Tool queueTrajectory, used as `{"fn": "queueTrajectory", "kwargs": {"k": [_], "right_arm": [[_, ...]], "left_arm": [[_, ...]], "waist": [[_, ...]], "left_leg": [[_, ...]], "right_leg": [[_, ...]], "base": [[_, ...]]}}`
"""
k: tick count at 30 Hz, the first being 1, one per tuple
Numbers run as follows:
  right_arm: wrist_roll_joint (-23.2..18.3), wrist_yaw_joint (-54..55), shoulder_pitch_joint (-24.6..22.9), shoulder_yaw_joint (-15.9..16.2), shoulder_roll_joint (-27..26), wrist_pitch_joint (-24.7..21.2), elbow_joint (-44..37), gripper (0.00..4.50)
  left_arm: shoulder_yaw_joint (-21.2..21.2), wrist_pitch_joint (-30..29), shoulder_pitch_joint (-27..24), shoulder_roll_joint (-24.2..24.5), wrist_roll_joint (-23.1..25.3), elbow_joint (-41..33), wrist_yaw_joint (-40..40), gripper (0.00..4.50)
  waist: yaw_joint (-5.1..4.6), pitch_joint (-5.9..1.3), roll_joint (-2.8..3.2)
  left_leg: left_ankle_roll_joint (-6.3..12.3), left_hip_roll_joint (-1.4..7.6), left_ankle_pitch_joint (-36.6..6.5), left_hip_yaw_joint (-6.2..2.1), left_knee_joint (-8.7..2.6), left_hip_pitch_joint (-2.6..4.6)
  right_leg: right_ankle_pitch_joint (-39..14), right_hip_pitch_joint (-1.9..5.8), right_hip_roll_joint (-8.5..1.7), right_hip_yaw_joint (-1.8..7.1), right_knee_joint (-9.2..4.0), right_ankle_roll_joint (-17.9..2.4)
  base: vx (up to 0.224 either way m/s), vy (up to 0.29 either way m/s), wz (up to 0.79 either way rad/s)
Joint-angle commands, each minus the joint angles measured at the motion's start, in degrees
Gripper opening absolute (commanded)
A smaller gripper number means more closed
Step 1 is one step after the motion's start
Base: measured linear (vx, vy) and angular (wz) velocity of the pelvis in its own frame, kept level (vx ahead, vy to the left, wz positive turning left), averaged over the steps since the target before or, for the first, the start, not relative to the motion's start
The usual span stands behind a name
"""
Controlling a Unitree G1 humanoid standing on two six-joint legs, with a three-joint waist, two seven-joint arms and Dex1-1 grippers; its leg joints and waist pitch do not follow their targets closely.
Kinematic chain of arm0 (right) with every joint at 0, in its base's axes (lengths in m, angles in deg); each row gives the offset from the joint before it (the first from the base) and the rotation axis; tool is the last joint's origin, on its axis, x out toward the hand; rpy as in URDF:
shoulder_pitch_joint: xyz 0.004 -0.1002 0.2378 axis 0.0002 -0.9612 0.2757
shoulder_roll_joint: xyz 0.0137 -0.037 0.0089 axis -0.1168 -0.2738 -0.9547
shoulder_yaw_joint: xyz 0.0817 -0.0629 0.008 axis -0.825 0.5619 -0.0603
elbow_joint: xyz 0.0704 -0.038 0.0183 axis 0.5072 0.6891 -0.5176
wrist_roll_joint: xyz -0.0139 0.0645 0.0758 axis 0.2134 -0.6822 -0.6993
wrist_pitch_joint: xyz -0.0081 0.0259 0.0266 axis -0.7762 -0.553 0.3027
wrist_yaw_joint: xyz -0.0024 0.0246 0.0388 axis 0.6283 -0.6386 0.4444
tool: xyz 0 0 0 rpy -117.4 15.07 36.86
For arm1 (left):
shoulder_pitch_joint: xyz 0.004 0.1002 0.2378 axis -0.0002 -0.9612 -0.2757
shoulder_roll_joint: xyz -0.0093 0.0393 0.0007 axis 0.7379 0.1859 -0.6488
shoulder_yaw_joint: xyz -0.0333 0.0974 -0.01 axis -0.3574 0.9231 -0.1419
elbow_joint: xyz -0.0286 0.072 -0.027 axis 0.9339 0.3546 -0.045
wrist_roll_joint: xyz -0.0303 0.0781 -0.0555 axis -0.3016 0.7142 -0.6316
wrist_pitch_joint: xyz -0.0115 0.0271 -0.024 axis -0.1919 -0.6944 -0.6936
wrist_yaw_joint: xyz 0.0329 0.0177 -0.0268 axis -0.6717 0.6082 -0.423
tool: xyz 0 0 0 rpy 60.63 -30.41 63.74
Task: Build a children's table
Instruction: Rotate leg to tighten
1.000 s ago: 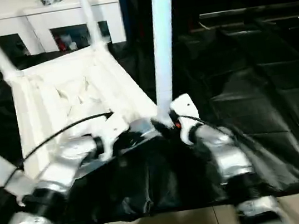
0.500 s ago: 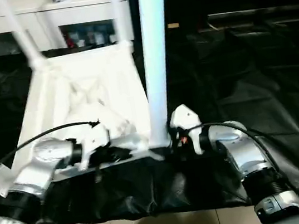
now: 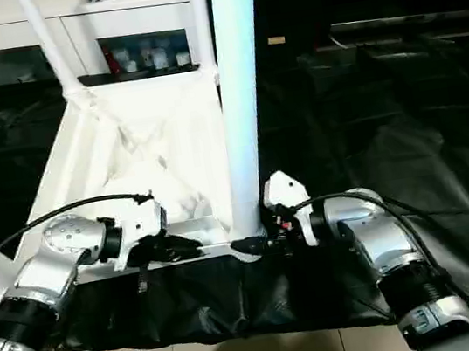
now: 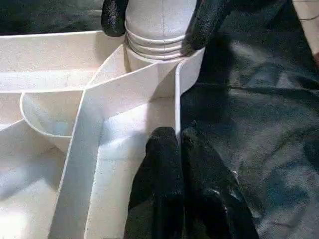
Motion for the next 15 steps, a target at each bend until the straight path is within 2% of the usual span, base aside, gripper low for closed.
{"fn": "queueTrajectory", "kwargs": {"k": [1, 3, 4, 5, 6, 7, 9, 10, 12, 15], "right_arm": [[1.4, 9.8, -0.4, -2.1, -2.5, -1.8, 1.2, 2.63], [1.9, 13.3, -0.5, -3.1, -3.4, -1.7, 1.6, 2.62], [2.3, 17.0, -1.0, -3.9, -4.8, -2.5, 1.3, 2.62], [2.6, 19.6, -1.4, -4.4, -5.9, -3.0, 1.0, 2.62], [3.4, 23.3, -1.8, -4.6, -7.7, -3.3, 0.9, 2.62], [4.4, 27.1, -2.0, -4.8, -9.4, -3.6, 0.9, 2.62], [6.5, 36.9, -1.3, -5.1, -14.0, -4.9, 2.4, 2.62], [6.8, 39.2, -1.0, -5.1, -15.6, -5.0, 2.9, 2.62], [7.5, 43.2, -0.1, -5.3, -17.6, -5.1, 3.7, 2.62], [8.2, 48.2, 1.3, -5.9, -19.9, -4.6, 5.2, 2.62]], "left_arm": [[0.4, -2.1, 2.2, -2.5, 2.8, 1.3, -7.6, 0.0], [0.3, -2.8, 2.3, -3.5, 3.0, 1.5, -9.2, 0.0], [0.3, -3.8, 2.4, -5.0, 3.1, 1.5, -11.0, 0.0], [0.3, -4.5, 2.5, -6.2, 3.2, 1.5, -12.3, 0.0], [0.5, -5.4, 2.6, -8.0, 3.5, 1.6, -14.4, 0.0], [0.6, -6.1, 2.8, -9.8, 3.8, 1.9, -16.6, 0.0], [1.2, -7.4, 3.4, -14.1, 4.9, 2.7, -22.0, 0.0], [1.4, -7.7, 3.5, -15.4, 5.3, 3.0, -23.5, 0.0], [1.7, -8.1, 3.6, -17.0, 5.9, 3.3, -25.5, 0.0], [2.1, -8.5, 3.7, -18.6, 6.3, 3.4, -27.1, 0.0]], "waist": [[-0.29, -3.27, -0.65], [-0.41, -3.2, -0.76], [-0.53, -3.17, -0.66], [-0.7, -3.18, -0.8], [-1.12, -3.15, -0.28], [-1.24, -3.33, -0.58], [-1.57, -3.42, 0.46], [-1.86, -3.38, 0.37], [-2.0, -3.44, -0.03], [-2.26, -3.36, 0.25]], "left_leg": [[2.64, 1.28, -11.1, 0.19, -3.98, 0.5], [1.66, 1.09, -12.6, 0.04, -4.17, 0.61], [1.36, 1.14, -12.5, 0.11, -4.18, 0.62], [0.92, 1.01, -12.6, -0.04, -4.25, 0.43], [0.49, 1.0, -12.7, -0.06, -4.32, 0.34], [0.55, 0.83, -12.5, -0.16, -4.2, 0.31], [0.25, 0.78, -11.4, -0.18, -4.15, 0.32], [0.21, 0.71, -11.2, -0.16, -4.16, 0.27], [0.53, 0.49, -11.9, -0.1, -4.11, 0.19], [0.62, 0.52, -13.3, -0.16, -4.23, 0.26]], "right_leg": [[-11.1, 2.91, -3.22, 2.41, -4.11, -13.1], [-15.0, 2.98, -3.31, 2.37, -4.53, -11.8], [-15.4, 2.86, -3.33, 2.46, -4.61, -11.6], [-16.2, 3.0, -3.34, 2.38, -4.66, -10.9], [-16.1, 2.84, -3.14, 2.4, -4.82, -10.5], [-15.5, 3.09, -3.15, 2.34, -4.79, -10.4], [-12.9, 2.93, -3.03, 2.42, -4.61, -10.8], [-11.6, 2.86, -2.88, 2.36, -4.68, -11.1], [-12.7, 3.11, -2.9, 2.28, -4.86, -10.8], [-15.3, 2.91, -2.94, 2.26, -5.17, -10.3]], "base": [[0.0, 0.0, 0.0], [0.0, 0.0, 0.0], [0.0, 0.0, 0.0], [0.0, 0.0, 0.0], [0.0, 0.0, 0.0], [0.0, 0.0, 0.0], [0.0, 0.0, 0.0], [0.0, 0.0, 0.0], [0.0, 0.0, 0.0], [0.0, 0.0, 0.0]]}}
